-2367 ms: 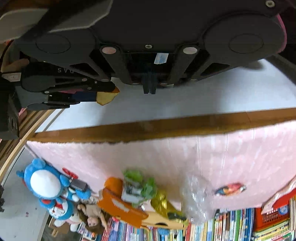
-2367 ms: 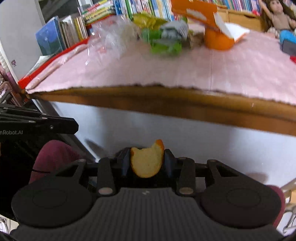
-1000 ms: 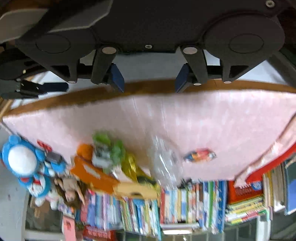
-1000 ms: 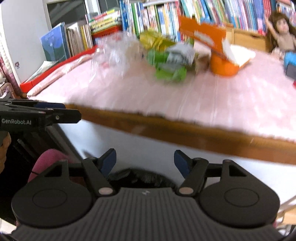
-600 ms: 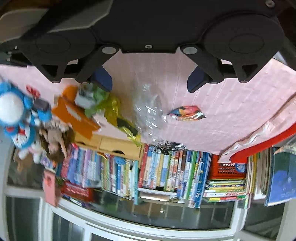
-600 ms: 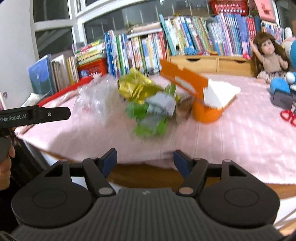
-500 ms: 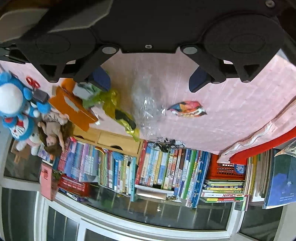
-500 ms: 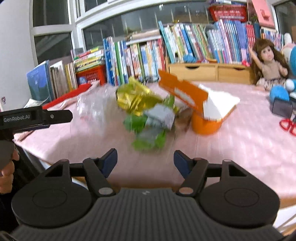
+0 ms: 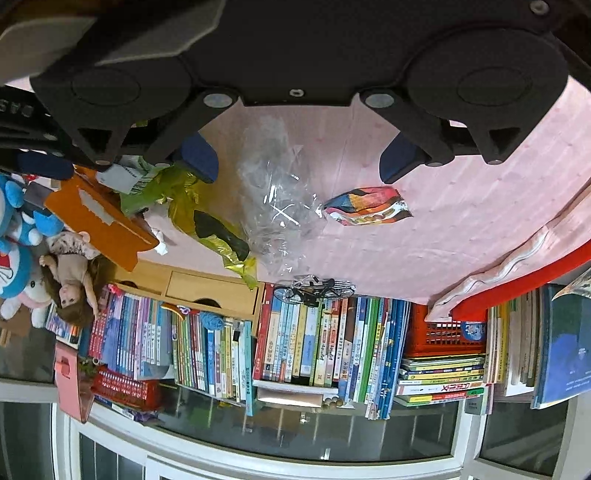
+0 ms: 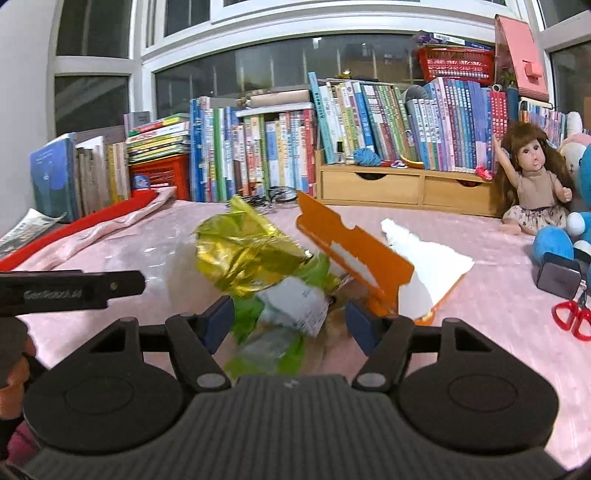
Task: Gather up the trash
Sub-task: 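Grasp the clear plastic bag with the left gripper while the right gripper grasps the green wrapper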
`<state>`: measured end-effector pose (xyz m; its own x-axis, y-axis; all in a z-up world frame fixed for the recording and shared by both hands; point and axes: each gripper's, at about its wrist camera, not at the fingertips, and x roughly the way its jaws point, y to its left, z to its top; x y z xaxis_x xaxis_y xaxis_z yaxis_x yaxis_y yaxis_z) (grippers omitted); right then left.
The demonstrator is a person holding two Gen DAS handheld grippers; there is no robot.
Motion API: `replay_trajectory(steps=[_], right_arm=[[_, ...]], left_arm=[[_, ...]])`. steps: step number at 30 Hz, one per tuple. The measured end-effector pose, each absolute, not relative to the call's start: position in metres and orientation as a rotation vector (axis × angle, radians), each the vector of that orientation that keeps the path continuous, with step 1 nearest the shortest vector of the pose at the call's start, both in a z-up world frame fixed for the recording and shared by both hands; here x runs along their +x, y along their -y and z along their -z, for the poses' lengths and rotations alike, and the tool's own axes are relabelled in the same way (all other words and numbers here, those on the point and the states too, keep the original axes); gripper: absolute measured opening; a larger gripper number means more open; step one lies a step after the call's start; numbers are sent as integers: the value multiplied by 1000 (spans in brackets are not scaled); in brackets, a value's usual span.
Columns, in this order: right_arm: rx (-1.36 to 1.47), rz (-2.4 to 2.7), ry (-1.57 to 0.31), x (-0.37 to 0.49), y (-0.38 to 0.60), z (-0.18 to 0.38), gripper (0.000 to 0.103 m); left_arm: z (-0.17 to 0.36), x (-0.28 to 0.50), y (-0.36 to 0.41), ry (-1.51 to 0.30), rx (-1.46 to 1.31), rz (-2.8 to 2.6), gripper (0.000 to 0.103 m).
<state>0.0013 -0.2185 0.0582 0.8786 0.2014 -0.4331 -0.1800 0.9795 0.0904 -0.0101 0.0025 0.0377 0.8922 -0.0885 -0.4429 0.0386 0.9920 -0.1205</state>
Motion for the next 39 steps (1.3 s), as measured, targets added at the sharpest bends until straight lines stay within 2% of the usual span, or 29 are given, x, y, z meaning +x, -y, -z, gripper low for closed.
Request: replay_trajectory(steps=[16,22,31,33,36,38,39], right_arm=[[30,-197,-490,37,210,-37,78],[37,-216,-494,42,206,-36,78],[47,-249,-487,45,202,-37,78],[78,-267,-488,47,205,-38,78],[101,-271,-494,52,206,-39,78],[107,-271,-502,54,205,-39,69],[107,-268,-506,54,205,-39,60]], left_arm=[[-22,27,5,-483,-156,99,93],[-19,32,6,-486,-164,103,90],[-19,42,6,-523,-184,99,71],[-19,45,5,-540,-192,96,63],[-18,48,4,-546,-197,96,56],[-19,48,3,-548,-199,102,51],[-20,47,3,-547,-199,105,50]])
